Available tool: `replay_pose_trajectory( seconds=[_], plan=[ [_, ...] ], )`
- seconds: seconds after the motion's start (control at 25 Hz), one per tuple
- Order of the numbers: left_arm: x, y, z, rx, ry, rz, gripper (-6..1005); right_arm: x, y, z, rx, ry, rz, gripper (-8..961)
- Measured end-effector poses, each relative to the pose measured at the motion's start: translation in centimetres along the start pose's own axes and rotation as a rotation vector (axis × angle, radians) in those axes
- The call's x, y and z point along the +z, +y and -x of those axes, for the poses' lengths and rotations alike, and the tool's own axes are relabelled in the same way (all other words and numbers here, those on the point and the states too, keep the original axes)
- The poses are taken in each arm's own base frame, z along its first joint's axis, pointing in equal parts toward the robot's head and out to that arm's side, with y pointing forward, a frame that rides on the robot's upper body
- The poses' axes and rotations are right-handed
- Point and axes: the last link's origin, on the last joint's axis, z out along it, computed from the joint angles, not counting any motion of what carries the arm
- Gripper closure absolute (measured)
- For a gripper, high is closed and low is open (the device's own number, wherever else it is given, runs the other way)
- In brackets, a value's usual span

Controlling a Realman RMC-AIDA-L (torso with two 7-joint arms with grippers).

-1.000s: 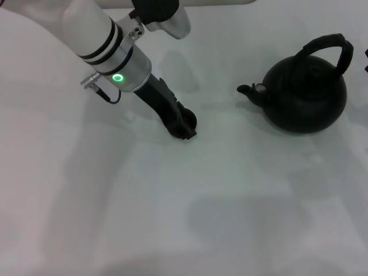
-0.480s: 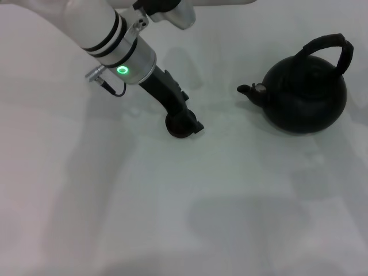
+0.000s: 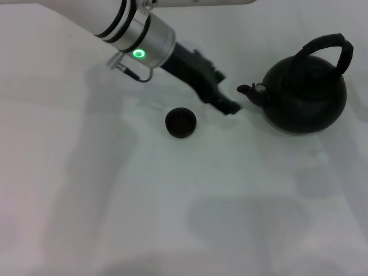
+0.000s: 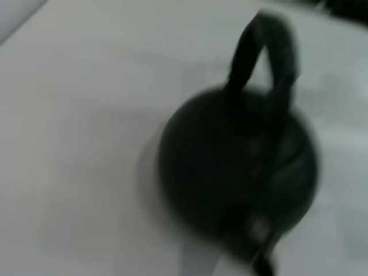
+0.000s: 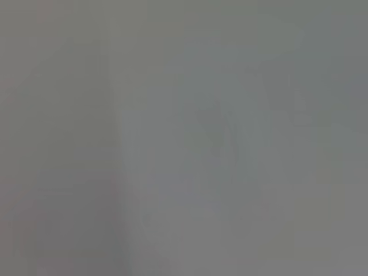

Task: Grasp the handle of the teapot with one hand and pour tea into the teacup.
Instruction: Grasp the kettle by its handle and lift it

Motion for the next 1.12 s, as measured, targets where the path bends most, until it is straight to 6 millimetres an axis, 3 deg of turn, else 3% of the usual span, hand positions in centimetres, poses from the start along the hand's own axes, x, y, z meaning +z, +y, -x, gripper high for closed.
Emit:
replay_pose_trajectory(
  seconds=[0.2, 0.48, 0.68, 0.76, 0.8, 1.12],
  plan=[
    [-1.0, 0.6, -0.8, 0.043, 0.215, 0.055, 123, 0.0, -0.2, 0.0, 0.0, 0.002, -0.011, 97],
    [-3.1, 1.0, 1.2, 0.058, 0.54, 0.023, 122, -0.1, -0.5, 0.1, 0.003, -0.003, -0.026, 97],
    [-4.7, 0.4, 4.8, -0.007, 0.72, -0.124, 122, 0.0, -0.4, 0.2, 0.014, -0.013, -0.029, 97],
    [-4.8, 0.4, 5.3, -0.019, 0.742, -0.143, 122, 0.0, -0.5, 0.4, 0.05, -0.025, -0.037, 97],
    [-5.5, 0.4, 7.2, -0.061, 0.824, -0.22, 122, 0.0, -0.5, 0.4, 0.05, -0.025, -0.037, 97],
    [-6.8, 2.2, 13.7, -0.159, 1.064, -0.596, 121, 0.1, -0.3, 0.4, 0.197, -0.016, 0.003, 97]
  ],
)
